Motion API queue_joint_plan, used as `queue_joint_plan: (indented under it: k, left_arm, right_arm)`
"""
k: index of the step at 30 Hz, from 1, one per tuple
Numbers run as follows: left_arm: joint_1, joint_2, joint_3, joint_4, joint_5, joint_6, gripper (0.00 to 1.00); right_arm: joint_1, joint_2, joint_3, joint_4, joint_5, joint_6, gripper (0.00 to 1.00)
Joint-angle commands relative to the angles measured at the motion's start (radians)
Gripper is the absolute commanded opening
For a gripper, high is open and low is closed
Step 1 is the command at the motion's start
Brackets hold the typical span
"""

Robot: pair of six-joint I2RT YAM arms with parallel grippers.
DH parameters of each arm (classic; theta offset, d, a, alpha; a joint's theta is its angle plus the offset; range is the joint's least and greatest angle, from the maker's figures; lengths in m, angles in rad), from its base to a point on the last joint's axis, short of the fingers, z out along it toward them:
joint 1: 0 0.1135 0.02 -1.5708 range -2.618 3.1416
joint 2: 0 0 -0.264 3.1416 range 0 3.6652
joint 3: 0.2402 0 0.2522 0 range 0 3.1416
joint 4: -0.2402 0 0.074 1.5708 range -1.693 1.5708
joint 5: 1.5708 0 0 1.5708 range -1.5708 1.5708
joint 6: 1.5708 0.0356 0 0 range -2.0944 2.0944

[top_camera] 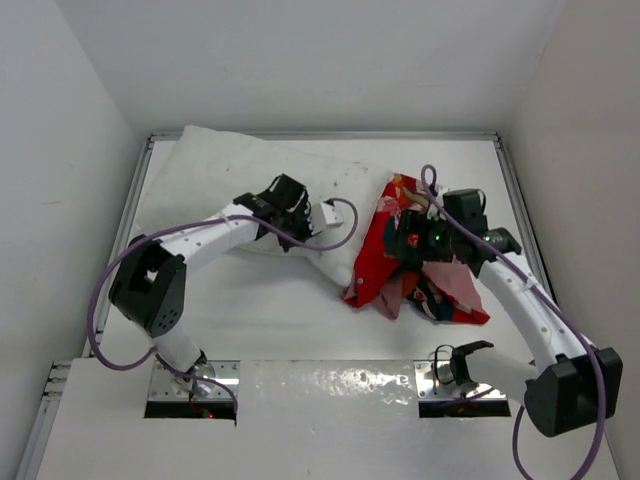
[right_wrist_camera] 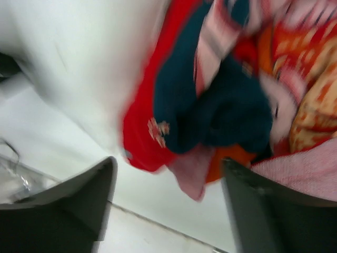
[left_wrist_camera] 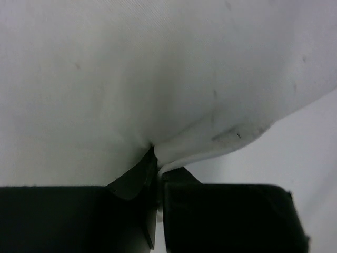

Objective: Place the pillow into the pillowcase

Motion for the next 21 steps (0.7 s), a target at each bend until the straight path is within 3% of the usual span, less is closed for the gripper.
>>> queue_joint_plan:
  k: [1,3,4,5,6,10,13,15,18,19,21]
  left_arm:
    - [-0.018,-0.067,-0.141,-0.020,-0.087,0.023,0.00]
    - [-0.018,-0.070,-0.222,0.009,-0.152,0.020,0.00]
    - [-0.018,-0.071,-0.244,0.018,-0.170,0.005,0.00]
    - [-0.017,-0.076,-0.270,0.035,-0.192,-0.010,0.00]
    - [-0.009,-0.079,-0.277,0.040,-0.195,-0.029,0.00]
    - [0.054,-0.073,-0.243,0.056,-0.204,-0.202,0.00]
    - [0.152,-0.050,-0.192,0.079,-0.238,-0.286,0.00]
    - [0.222,-0.029,-0.160,0.105,-0.296,-0.304,0.00]
    - [0.298,0.011,-0.085,0.109,-0.341,-0.301,0.00]
    - [0.313,0.022,-0.059,0.083,-0.328,-0.294,0.00]
    - [0.333,0.043,0.002,0.038,-0.278,-0.253,0.07]
  right_arm:
    - [-0.005,0.038,0.196,-0.041,0.168,-0.045,0.70]
    - [-0.005,0.102,0.250,0.001,0.172,-0.012,0.20]
    - [-0.005,0.163,0.261,0.025,0.186,0.002,0.03]
    - [-0.005,0.191,0.262,0.083,0.197,0.036,0.10]
    - [-0.005,0.252,0.264,0.111,0.211,0.053,0.44]
    - [0.006,0.420,0.307,0.173,0.170,0.091,0.65]
    - [0.014,0.527,0.296,0.271,0.133,0.110,0.68]
    - [0.018,0.579,0.307,0.283,0.117,0.104,0.65]
    - [0.017,0.633,0.328,0.280,0.093,0.069,0.13]
    - [0.015,0.612,0.325,0.276,0.097,0.050,0.00]
    - [0.009,0.562,0.316,0.279,0.052,0.001,0.00]
